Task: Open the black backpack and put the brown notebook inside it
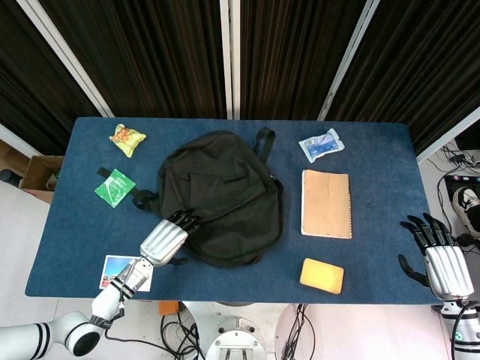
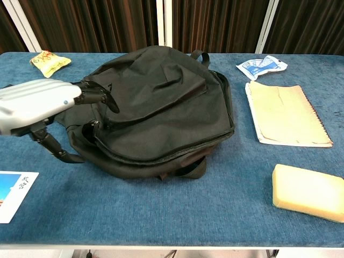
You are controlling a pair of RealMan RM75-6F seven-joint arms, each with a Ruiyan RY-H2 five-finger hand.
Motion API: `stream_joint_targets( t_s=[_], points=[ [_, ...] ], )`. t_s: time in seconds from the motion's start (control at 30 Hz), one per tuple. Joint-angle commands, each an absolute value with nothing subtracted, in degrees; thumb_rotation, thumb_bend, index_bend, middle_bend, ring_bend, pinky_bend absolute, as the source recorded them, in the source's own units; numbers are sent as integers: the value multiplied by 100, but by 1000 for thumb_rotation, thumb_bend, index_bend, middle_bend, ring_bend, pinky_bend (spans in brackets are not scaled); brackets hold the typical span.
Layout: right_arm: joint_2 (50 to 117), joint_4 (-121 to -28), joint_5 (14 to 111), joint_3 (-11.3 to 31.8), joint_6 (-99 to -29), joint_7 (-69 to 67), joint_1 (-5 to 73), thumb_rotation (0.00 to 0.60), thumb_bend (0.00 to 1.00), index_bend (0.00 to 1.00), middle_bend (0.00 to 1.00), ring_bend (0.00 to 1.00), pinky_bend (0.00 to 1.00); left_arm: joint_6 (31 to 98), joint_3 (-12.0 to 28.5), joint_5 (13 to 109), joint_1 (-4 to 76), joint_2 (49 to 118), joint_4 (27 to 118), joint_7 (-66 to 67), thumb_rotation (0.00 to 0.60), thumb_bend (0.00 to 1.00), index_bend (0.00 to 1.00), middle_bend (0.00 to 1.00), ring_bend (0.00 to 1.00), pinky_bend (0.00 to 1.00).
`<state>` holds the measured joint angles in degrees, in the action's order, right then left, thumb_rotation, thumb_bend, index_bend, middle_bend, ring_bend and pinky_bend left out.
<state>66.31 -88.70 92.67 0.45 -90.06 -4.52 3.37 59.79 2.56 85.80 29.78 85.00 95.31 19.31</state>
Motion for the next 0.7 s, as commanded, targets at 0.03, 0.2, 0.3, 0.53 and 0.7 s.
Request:
stream_joint_targets(
  t_s=[0.03,0.2,0.3,0.53,0.7],
  points=[
    [6626,-8859,9259,56,-9030,-470,317,600,294,226,167,43,152,5902,276,8529,3050,8578,9524,1968,600,110,246,183,90,183],
    [6611,-8860,9281,61,-9047,-473,301,600,295,227,167,43,152,5742,357,8410,3228,8829,9439,2021,600,155,258,224,119,185],
    [6583,-8870,9300,57,-9095,-480,270,600,294,227,166,43,152,5654,353,8326,3301,8946,9332,2099,600,160,257,225,119,185],
    [6581,-8841,9293,49,-9162,-525,196,600,294,226,166,43,152,5666,320,8273,3359,9164,9137,2064,600,184,259,228,119,185],
    [6586,-8827,9306,58,-9203,-551,167,600,294,226,166,43,152,5619,383,8206,3457,9328,8970,1940,600,222,271,248,125,186]
  ],
)
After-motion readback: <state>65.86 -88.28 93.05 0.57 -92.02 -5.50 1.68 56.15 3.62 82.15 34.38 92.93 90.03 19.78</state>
